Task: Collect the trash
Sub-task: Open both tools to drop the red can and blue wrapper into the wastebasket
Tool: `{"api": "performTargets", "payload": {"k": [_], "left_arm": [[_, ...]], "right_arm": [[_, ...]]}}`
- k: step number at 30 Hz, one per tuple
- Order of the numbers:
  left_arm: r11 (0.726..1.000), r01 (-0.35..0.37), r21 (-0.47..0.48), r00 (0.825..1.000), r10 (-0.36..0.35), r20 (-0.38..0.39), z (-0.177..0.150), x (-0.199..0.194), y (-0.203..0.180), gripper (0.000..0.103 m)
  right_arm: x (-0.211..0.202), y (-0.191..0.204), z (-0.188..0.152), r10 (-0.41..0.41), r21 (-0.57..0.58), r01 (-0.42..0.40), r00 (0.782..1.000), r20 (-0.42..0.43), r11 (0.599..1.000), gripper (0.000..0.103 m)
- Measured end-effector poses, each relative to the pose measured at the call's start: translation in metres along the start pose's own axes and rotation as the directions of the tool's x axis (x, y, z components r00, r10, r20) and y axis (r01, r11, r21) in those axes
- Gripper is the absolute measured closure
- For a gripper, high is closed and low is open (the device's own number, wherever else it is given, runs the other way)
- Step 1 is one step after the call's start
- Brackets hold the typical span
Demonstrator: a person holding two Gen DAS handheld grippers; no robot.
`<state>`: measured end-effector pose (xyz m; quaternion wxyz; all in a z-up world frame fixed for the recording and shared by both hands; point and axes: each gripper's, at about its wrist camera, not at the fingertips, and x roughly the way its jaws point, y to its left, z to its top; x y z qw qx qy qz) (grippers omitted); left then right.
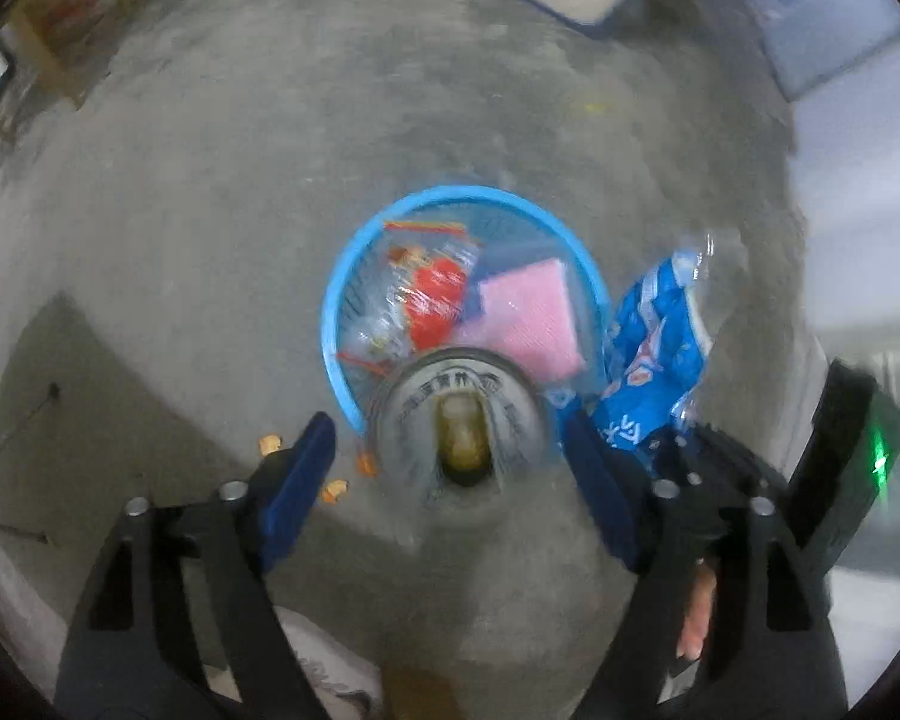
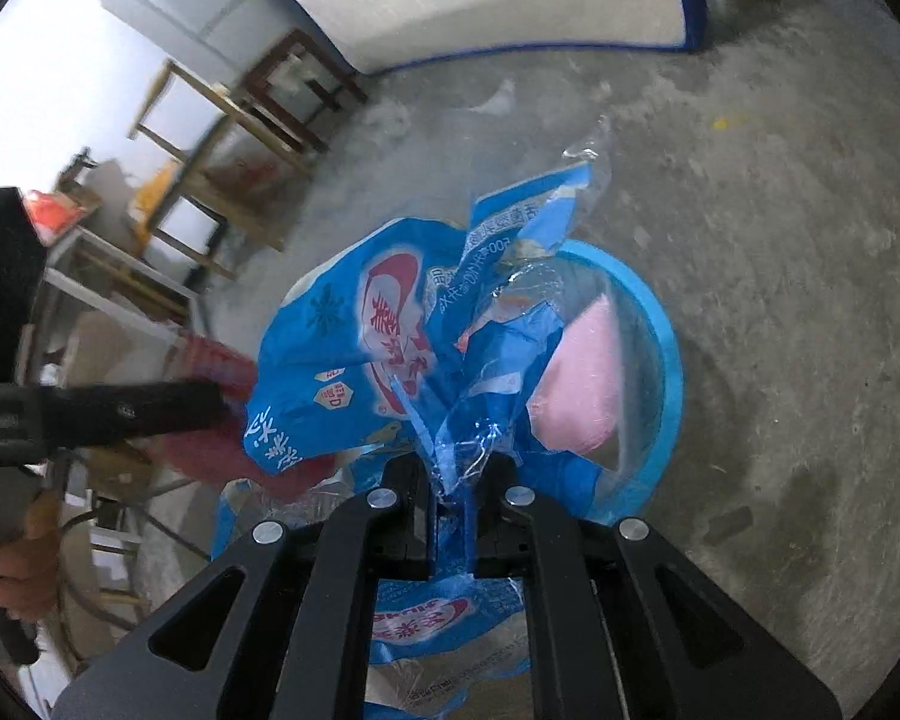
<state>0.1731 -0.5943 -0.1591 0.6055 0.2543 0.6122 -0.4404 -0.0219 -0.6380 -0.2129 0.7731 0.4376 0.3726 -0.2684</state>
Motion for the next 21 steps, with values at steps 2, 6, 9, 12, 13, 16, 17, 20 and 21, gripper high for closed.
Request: {"api": "performTargets", "payload": {"k": [2, 6, 9, 12, 13, 16, 17, 20, 21], "left_arm": [[0.999, 0.018, -0.032, 1.000, -0.018, -0.004, 0.005, 0.001, 0.006, 0.027], [1.000, 0.025, -0.012, 0.999, -0.025, 0.043, -0.001, -0.027, 0.013, 0.027], [0.999, 0.023, 0.031, 0.994, -0.026, 0.103, -0.012, -0.065, 0.015, 0.027], [0.997, 0.027, 0.073, 0.984, -0.040, 0.173, -0.029, -0.111, 0.018, 0.027], [0.996, 0.033, 0.087, 0.979, -0.050, 0.196, -0.038, -0.127, 0.021, 0.027], [0.992, 0.031, 0.126, 0.969, -0.060, 0.239, -0.064, -0.169, 0.029, 0.024], [0.990, 0.019, 0.137, 0.964, -0.054, 0.259, -0.076, -0.185, 0.034, 0.023], [0.991, -0.012, 0.131, 0.946, -0.031, 0.321, -0.110, -0.220, 0.055, 0.021], [0.993, -0.012, 0.115, 0.937, -0.029, 0.347, -0.123, -0.233, 0.066, 0.020]], "right_arm": [[0.022, -0.008, 0.004, -0.019, 0.008, 0.020, 0.999, -0.034, 1.000, 0.094], [0.048, -0.014, 0.007, -0.068, -0.009, 0.068, 0.995, -0.074, 0.998, 0.094], [0.063, -0.009, 0.012, -0.124, -0.050, 0.120, 0.989, -0.085, 0.992, 0.094], [0.094, -0.007, 0.017, -0.176, -0.098, 0.164, 0.974, -0.140, 0.982, 0.094], [0.106, -0.007, 0.016, -0.192, -0.113, 0.175, 0.967, -0.168, 0.978, 0.094], [0.130, -0.003, 0.014, -0.268, -0.182, 0.231, 0.939, -0.214, 0.956, 0.092], [0.130, 0.000, 0.015, -0.277, -0.196, 0.236, 0.935, -0.220, 0.952, 0.090], [0.113, 0.003, 0.017, -0.251, -0.192, 0.211, 0.943, -0.217, 0.958, 0.060], [0.103, 0.005, 0.017, -0.220, -0.192, 0.181, 0.954, -0.204, 0.965, 0.046]]}}
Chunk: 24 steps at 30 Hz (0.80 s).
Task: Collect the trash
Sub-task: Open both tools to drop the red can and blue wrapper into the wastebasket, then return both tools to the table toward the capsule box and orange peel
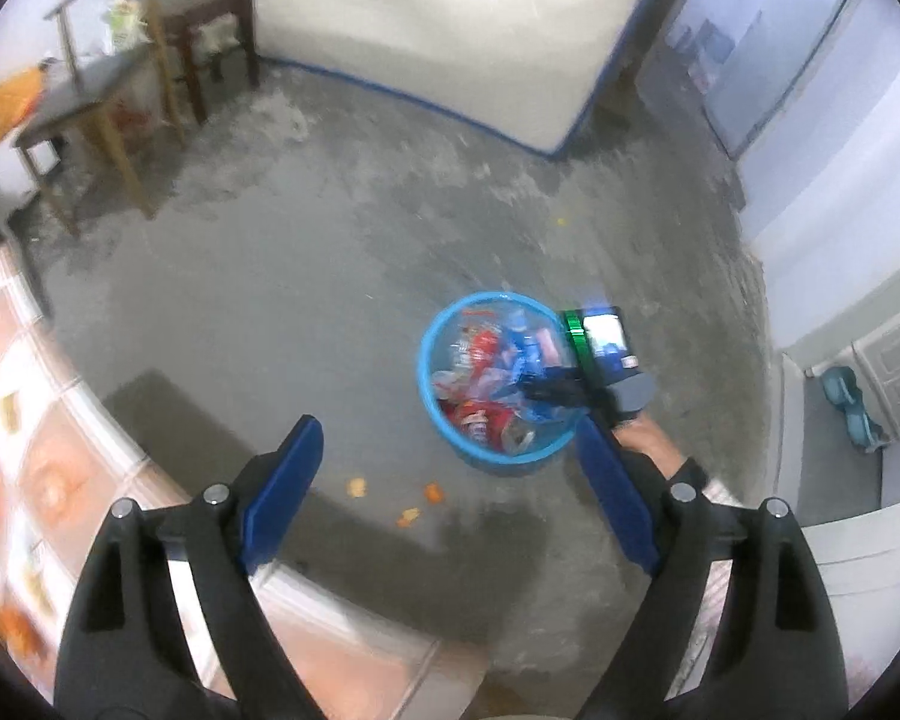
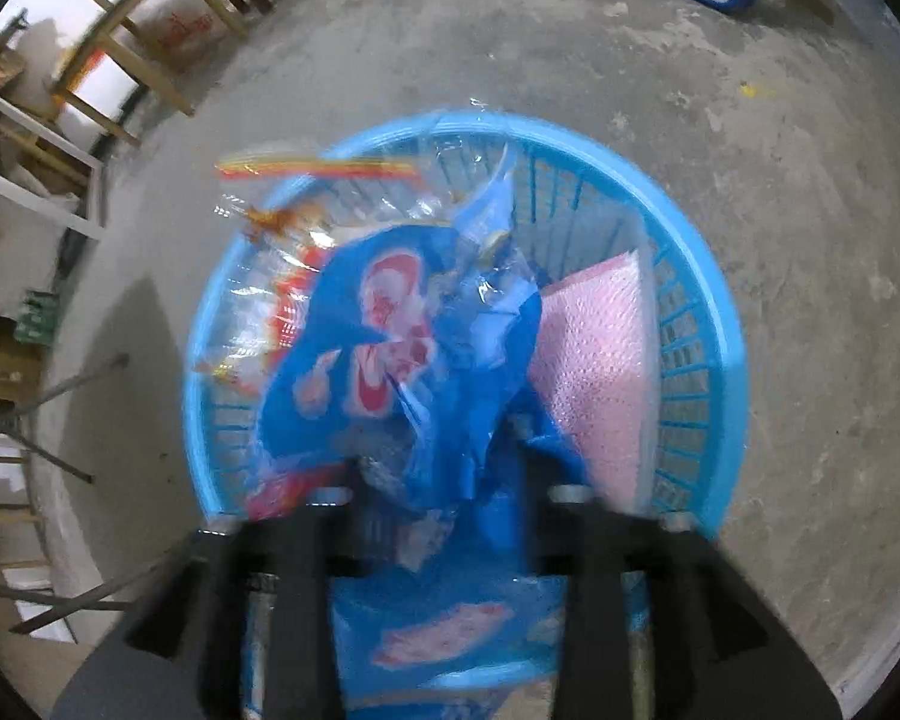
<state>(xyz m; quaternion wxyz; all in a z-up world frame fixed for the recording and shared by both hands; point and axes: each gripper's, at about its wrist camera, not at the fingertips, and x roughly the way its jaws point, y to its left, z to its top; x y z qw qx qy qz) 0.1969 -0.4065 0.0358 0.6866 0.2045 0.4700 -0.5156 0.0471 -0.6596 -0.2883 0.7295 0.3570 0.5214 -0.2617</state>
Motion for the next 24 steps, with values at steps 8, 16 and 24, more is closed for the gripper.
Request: {"api": "performTargets", "payload": {"k": [8, 16, 24], "left_arm": [[0.988, -0.001, -0.153, 0.992, 0.020, 0.124, -0.068, -0.086, 0.058, 0.020], [0.965, -0.007, -0.264, 0.973, 0.068, 0.221, -0.141, -0.137, 0.101, 0.020], [0.924, -0.028, -0.382, 0.963, 0.128, 0.239, -0.187, -0.154, 0.148, 0.020]], "right_arm": [[-0.051, 0.005, -0.013, 0.024, -0.041, -0.021, 0.997, 0.080, 0.999, 0.036], [-0.021, 0.050, -0.034, -0.035, -0.206, 0.038, 0.999, 0.017, 0.978, 0.045], [0.018, 0.077, -0.030, -0.061, -0.235, 0.048, 0.997, -0.046, 0.971, 0.054]]}}
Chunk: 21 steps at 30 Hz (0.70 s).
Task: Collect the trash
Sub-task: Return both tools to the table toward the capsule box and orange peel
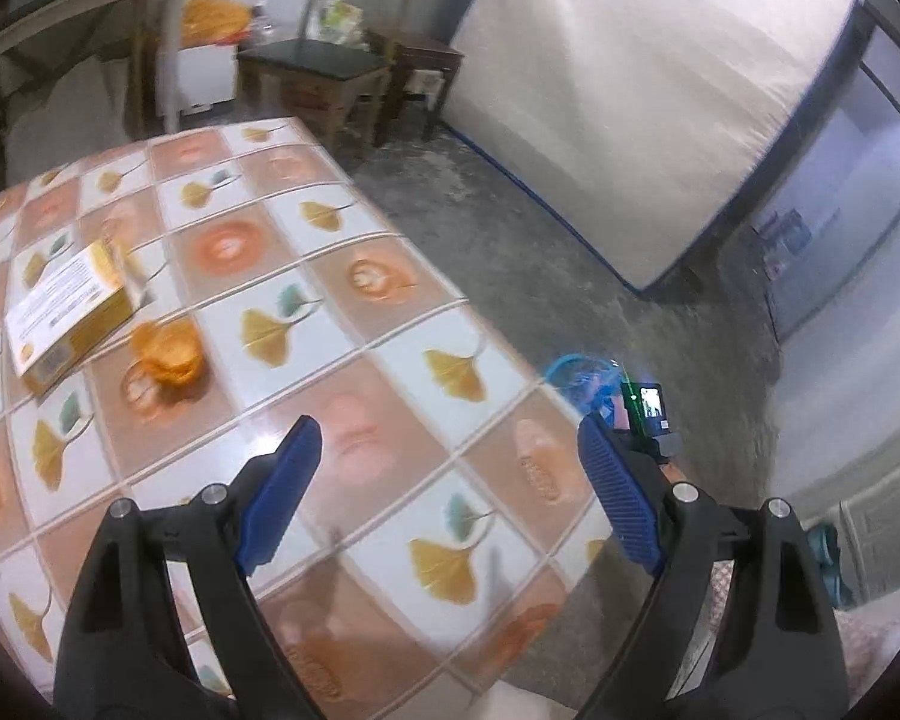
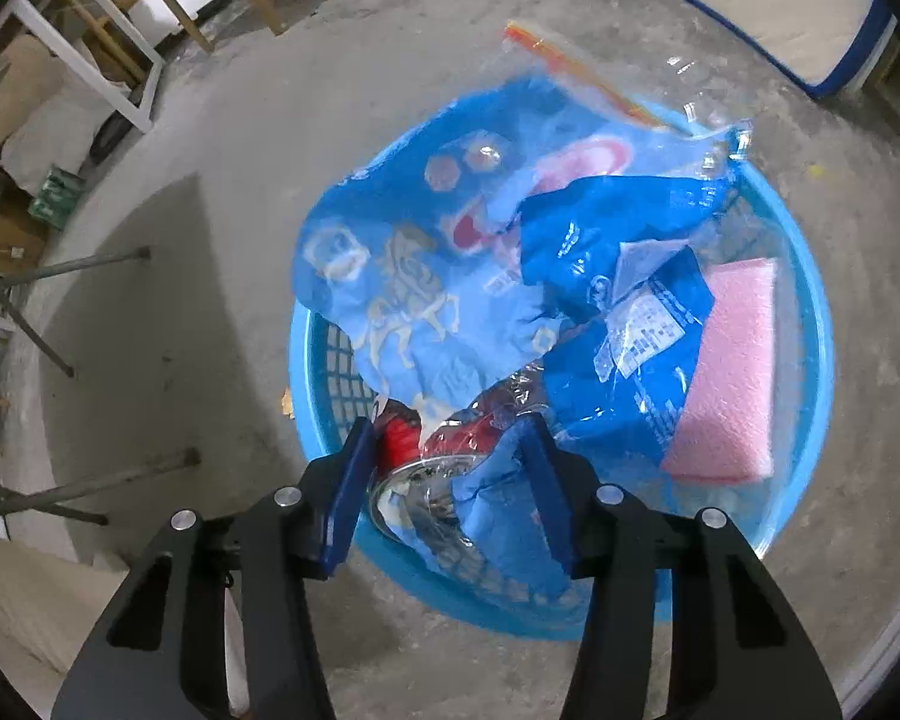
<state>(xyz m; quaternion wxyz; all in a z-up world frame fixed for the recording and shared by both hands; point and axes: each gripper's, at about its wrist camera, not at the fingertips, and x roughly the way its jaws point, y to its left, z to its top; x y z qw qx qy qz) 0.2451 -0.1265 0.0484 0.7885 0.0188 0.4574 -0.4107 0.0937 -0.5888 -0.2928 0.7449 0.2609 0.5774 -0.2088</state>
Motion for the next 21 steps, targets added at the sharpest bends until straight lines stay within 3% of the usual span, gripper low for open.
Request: {"api": "performTargets", "payload": {"k": [5, 11, 15, 21], "left_arm": [[0.999, 0.002, -0.050, 1.000, -0.002, 0.011, -0.005, -0.002, 0.019, 0.020], [0.998, 0.008, -0.066, 1.000, -0.006, 0.017, -0.008, -0.007, 0.026, 0.020], [0.998, 0.008, -0.067, 1.000, -0.007, 0.027, -0.011, -0.012, 0.029, 0.020], [0.997, 0.021, -0.078, 0.999, -0.019, 0.030, -0.013, -0.013, 0.033, 0.020]], "right_arm": [[0.023, -0.007, 0.010, 0.054, 0.076, -0.052, 0.998, -0.018, 0.996, 0.053], [0.029, -0.005, 0.015, 0.037, 0.087, -0.034, 0.999, -0.036, 0.996, 0.051], [-0.002, -0.011, 0.008, 0.081, 0.101, -0.079, 0.997, -0.017, 0.992, 0.032], [-0.069, -0.026, -0.010, 0.204, 0.114, -0.215, 0.973, 0.104, 0.970, 0.030]]}}
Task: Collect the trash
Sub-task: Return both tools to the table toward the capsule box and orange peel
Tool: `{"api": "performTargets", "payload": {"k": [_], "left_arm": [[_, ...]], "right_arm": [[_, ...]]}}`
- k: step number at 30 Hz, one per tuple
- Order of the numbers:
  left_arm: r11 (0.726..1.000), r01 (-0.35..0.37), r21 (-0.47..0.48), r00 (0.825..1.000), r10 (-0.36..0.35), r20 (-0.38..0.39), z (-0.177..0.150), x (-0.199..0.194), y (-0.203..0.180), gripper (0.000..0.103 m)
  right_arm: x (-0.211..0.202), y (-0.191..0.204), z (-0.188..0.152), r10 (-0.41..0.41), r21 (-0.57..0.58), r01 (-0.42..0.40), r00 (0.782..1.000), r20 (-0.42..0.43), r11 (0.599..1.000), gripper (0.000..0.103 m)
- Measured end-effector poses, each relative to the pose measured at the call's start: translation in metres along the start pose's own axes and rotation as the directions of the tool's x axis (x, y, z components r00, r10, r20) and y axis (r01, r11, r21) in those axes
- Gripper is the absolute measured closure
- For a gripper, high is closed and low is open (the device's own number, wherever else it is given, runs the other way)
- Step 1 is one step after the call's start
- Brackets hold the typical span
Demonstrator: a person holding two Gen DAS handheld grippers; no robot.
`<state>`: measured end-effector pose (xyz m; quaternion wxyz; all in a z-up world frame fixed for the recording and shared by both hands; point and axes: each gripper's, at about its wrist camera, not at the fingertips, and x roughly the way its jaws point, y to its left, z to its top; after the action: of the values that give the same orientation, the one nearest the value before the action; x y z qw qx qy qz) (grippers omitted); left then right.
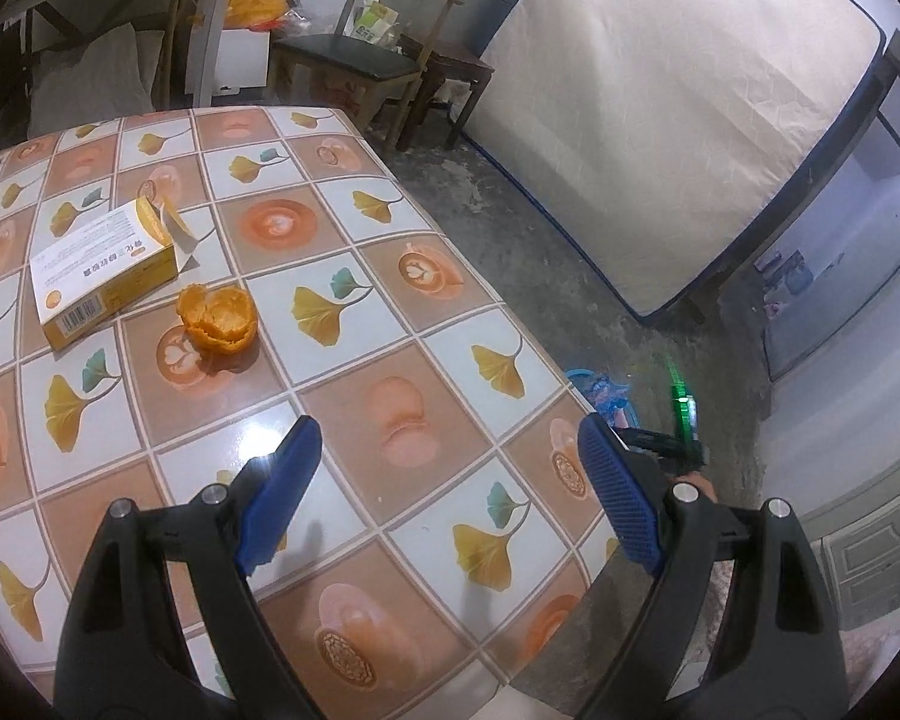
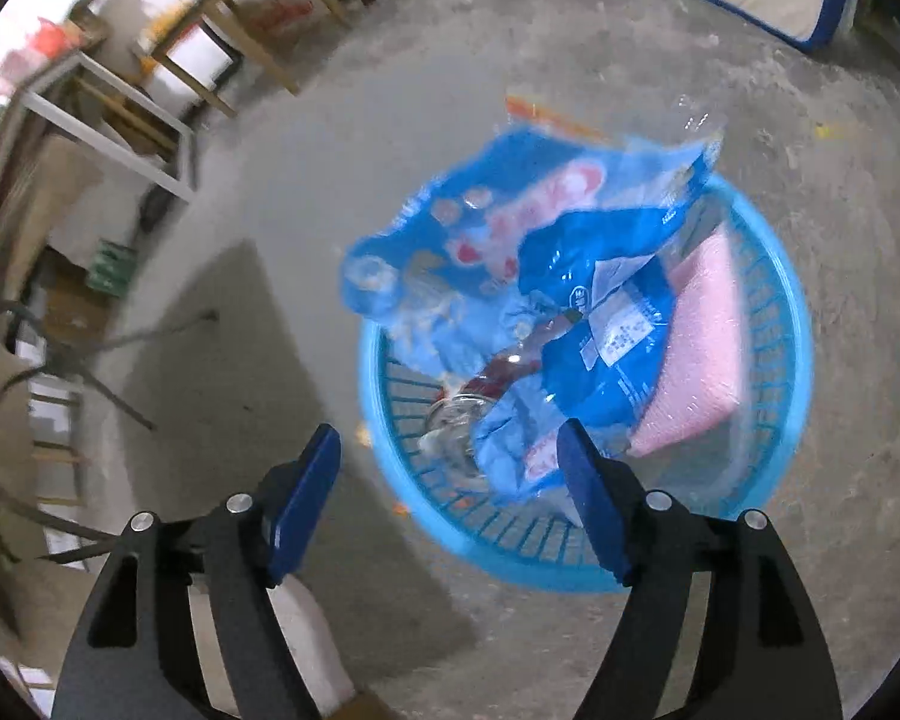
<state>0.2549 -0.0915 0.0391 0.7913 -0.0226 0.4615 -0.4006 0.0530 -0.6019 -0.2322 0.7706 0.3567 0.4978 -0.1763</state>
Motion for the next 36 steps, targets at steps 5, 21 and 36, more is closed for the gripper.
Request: {"api": "performTargets", "payload": {"k": [5, 21, 36], "left_arm": [[1.000, -0.007, -0.005, 1.000, 0.007, 0.018, -0.003, -0.005, 0.002, 0.020], [0.971, -0.215, -0.101, 0.957, 0.230, 0.174, -0.046, -0.069, 0.064, 0.019], [0.949, -0.315, 0.011, 0.923, 0.303, 0.239, -0.048, -0.106, 0.118, 0.015]], "right_arm": [[-0.038, -0.015, 0.004, 0.060, 0.078, -0.072, 0.987, 0.149, 0.994, 0.043], [-0.126, 0.084, -0.034, -0.006, 0.041, -0.006, 0.956, 0.293, 0.999, 0.031], [-0.156, 0.416, -0.066, 0.424, -0.483, -0.340, 0.903, 0.071, 0.807, 0.020]]}}
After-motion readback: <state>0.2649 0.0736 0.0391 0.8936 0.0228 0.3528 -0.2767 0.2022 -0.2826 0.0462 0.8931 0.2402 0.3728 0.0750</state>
